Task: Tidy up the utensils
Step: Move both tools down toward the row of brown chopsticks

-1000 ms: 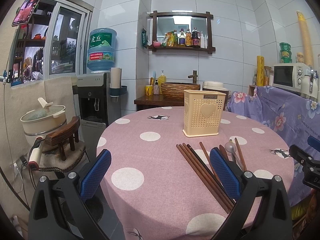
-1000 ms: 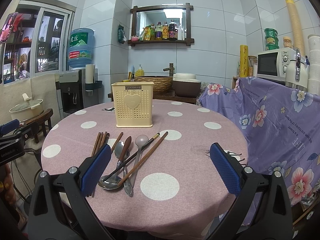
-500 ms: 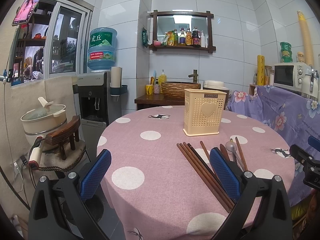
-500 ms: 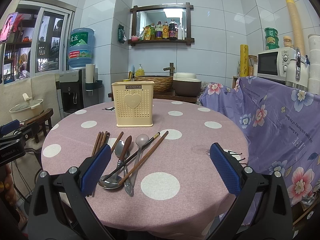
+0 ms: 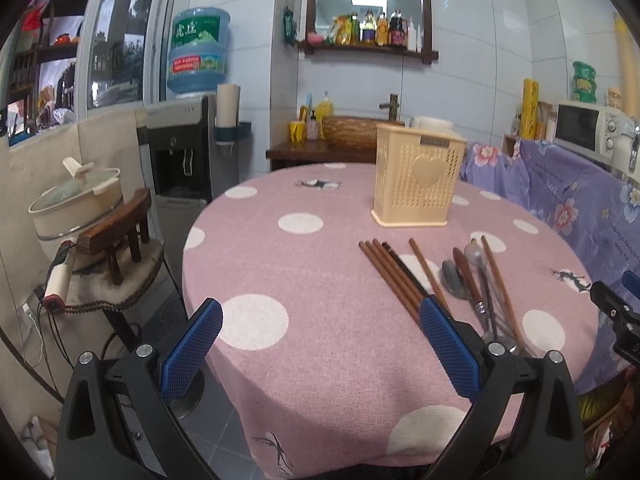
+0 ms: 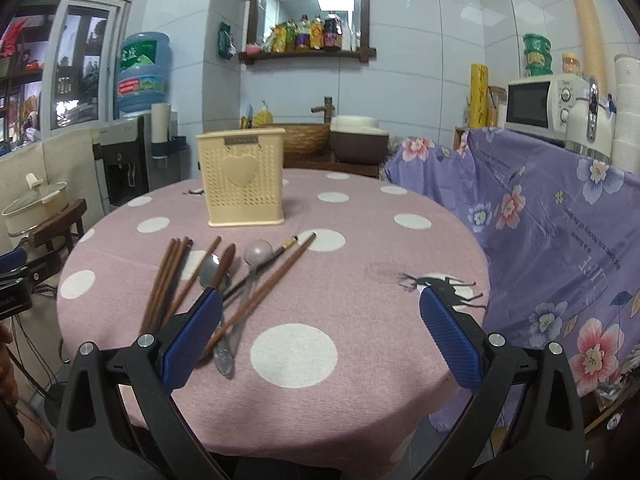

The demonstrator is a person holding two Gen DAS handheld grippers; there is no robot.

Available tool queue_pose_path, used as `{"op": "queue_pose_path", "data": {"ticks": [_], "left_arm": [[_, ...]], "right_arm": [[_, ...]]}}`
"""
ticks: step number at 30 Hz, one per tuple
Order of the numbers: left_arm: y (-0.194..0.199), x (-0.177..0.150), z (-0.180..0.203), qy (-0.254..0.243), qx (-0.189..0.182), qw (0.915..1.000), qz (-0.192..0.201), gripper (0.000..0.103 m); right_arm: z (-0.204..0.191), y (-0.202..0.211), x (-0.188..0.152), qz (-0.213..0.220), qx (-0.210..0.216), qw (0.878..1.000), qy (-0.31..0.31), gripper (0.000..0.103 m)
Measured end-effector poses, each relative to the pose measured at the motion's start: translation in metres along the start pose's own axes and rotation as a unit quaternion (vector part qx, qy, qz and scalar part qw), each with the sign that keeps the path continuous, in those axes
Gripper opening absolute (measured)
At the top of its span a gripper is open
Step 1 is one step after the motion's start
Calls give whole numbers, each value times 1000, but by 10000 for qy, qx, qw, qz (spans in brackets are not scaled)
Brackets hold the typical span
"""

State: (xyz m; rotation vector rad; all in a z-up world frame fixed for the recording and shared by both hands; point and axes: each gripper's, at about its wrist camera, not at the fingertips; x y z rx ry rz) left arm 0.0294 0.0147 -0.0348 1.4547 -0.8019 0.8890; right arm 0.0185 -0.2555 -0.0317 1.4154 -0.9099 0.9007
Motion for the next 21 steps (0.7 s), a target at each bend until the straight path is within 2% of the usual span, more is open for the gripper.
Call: {"op": "queue_pose_path", "data": {"ticks": [8, 13, 21], "left_arm": [[-39, 18, 11, -348, 25, 9980, -528, 97], [-79, 30, 20, -287, -299, 9914, -1242, 81], [-111, 30, 52, -607, -441, 9818, -1742, 71]], "right_arm": [[15, -39, 2, -582, -218, 9981, 13, 98], [18, -61, 10, -780, -222, 9967, -45, 98], [7, -82, 16, -942, -122, 9954, 139, 98]]}}
Point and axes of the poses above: each gripper's, at about its wrist camera, not at the fingertips, and y roughly against the way its jaws point, z to its right, x to its top, and after that the axes turned 5 degrees about x, right-handed
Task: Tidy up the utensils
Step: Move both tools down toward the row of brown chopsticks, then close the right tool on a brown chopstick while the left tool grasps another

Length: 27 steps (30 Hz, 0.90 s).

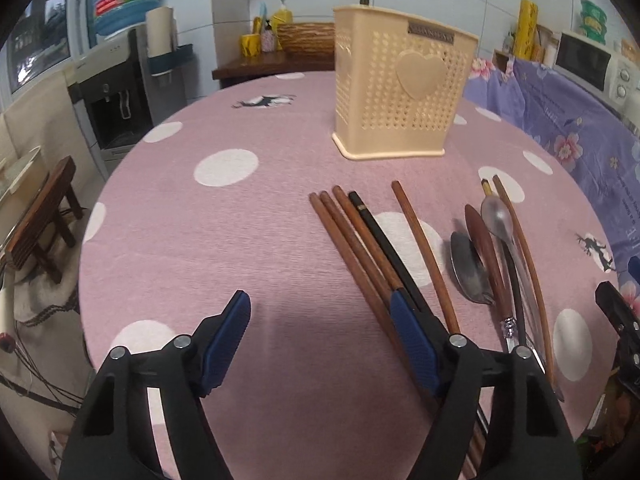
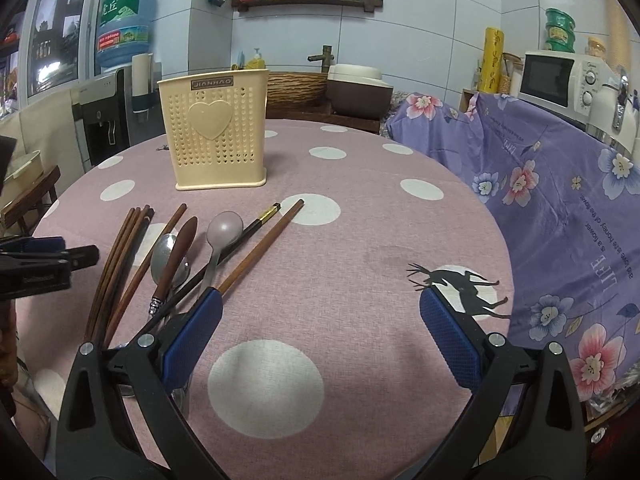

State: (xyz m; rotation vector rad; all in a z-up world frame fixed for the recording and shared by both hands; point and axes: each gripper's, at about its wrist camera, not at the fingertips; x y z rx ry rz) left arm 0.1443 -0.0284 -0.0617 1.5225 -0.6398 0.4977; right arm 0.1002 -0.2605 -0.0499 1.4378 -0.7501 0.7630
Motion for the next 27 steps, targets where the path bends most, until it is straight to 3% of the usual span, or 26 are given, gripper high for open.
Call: {"op": "queue_pose_path", "data": {"ticks": [9, 12, 20, 25, 27], "left_arm": [[-7, -1, -10, -174, 361, 9990, -202, 70], [-8, 0, -24, 99, 101, 9995, -279, 70], [-9, 16, -20, 142, -12, 9998, -131, 70], [-18, 24, -25, 457, -169, 9984, -274, 65], [-19, 27, -27, 543, -205, 9979, -299, 64]], "right_arm": [[0, -11, 10, -193, 51, 9998, 42, 98], [5, -19, 13, -328, 114, 9994, -53, 98], [1, -40, 35, -612, 380, 9971, -240, 98], [-1, -67, 52, -1052, 461, 9921, -512, 78], [-3, -79, 58, -1206, 523, 9892, -651, 64]]}}
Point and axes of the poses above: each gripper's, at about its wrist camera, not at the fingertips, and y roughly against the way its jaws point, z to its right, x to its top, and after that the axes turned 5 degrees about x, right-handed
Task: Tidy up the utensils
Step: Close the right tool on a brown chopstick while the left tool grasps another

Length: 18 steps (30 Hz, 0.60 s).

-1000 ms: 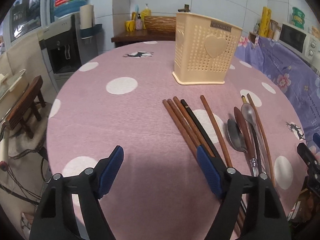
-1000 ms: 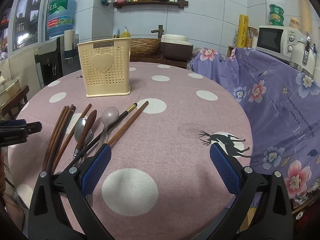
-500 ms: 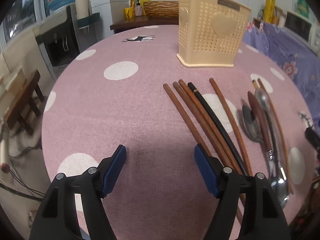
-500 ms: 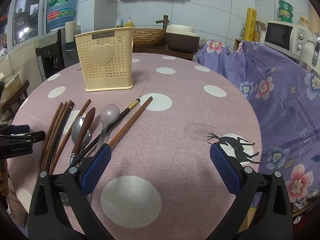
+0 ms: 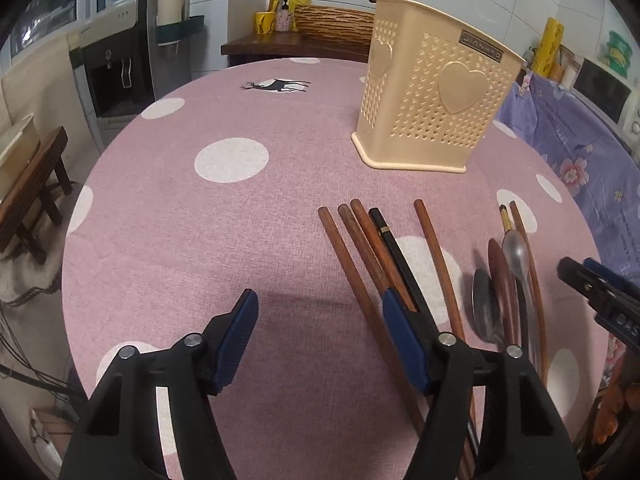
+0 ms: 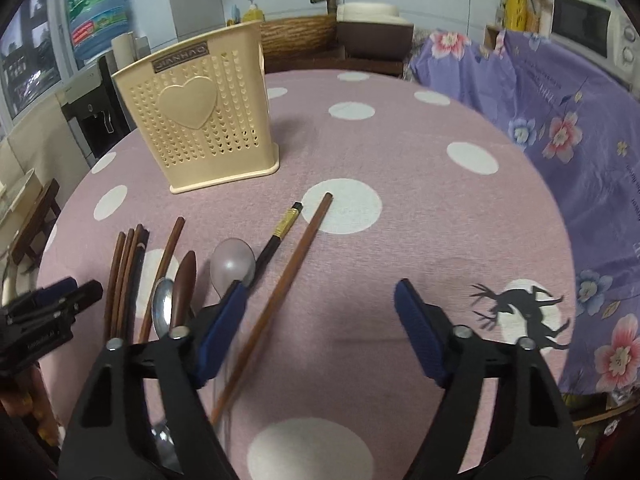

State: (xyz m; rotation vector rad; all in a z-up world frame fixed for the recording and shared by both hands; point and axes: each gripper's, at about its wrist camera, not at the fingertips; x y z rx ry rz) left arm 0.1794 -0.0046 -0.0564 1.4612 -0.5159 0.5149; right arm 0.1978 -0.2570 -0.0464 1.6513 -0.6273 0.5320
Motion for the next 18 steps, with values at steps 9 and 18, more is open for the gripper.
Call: {"op": "queue_pose_path", "data": {"ticks": [9, 18], "left_arm": [[0, 7, -1, 56, 20, 10000, 18, 56], [-3, 2, -6, 60, 77, 9999, -26, 56]], "right_arm": [[-4, -45, 31, -383, -200, 9985, -347, 29], [-8, -70, 37, -477, -511, 9973, -227, 20]]}}
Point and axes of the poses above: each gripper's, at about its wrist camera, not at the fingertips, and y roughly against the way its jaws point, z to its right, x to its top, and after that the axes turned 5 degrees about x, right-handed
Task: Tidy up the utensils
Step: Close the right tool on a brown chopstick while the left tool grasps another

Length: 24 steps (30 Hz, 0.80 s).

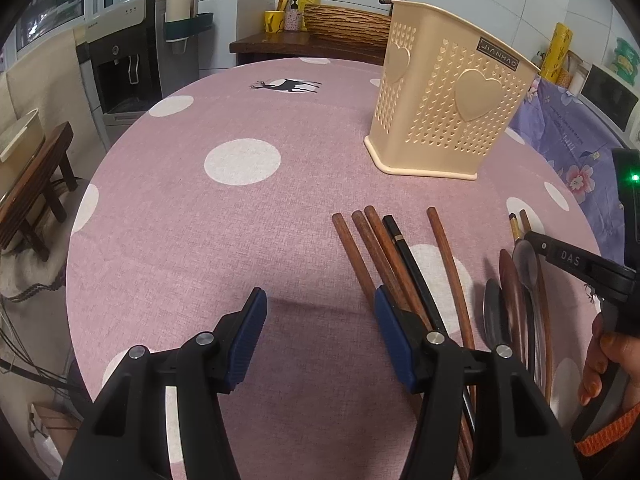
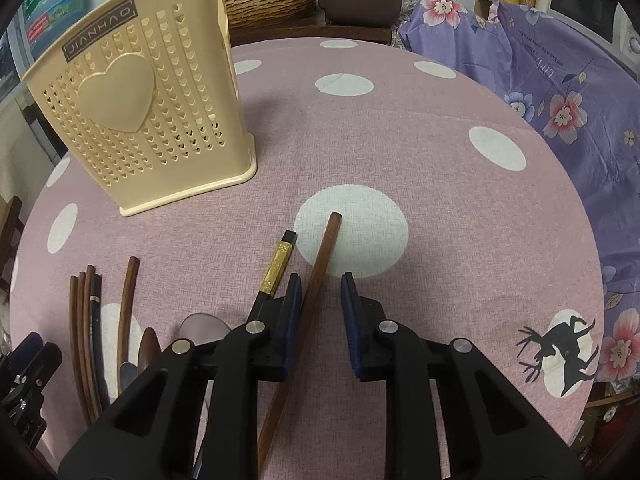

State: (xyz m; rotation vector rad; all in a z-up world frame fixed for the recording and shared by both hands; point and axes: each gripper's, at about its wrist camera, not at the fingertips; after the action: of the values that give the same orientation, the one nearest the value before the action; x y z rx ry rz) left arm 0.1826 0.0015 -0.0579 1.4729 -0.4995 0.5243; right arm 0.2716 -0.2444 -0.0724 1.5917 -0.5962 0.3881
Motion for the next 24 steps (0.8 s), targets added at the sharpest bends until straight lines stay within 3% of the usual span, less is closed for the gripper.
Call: {"op": "queue_pose_path", "data": {"ticks": [4, 9, 13, 19, 24], "left_arm": [[-1, 0, 3, -52, -1, 10000, -20, 56], [-2, 2, 8, -79, -27, 9999, -76, 56], [-9, 4, 18, -245, 105, 9995, -176, 43], [-15, 5, 26, -318, 316, 9987, -232, 34], [-24, 17, 32, -356, 489, 9977, -313, 33]], "right_arm": [[-3, -6, 8, 0, -63, 9999, 96, 16], [0, -5, 9, -87, 188, 9997, 131, 9], [6, -1, 6, -123, 373, 9992, 37, 8], [9, 2, 1, -83, 376, 9992, 139, 8], [7, 2, 0, -48, 355, 9991, 220, 8]]}}
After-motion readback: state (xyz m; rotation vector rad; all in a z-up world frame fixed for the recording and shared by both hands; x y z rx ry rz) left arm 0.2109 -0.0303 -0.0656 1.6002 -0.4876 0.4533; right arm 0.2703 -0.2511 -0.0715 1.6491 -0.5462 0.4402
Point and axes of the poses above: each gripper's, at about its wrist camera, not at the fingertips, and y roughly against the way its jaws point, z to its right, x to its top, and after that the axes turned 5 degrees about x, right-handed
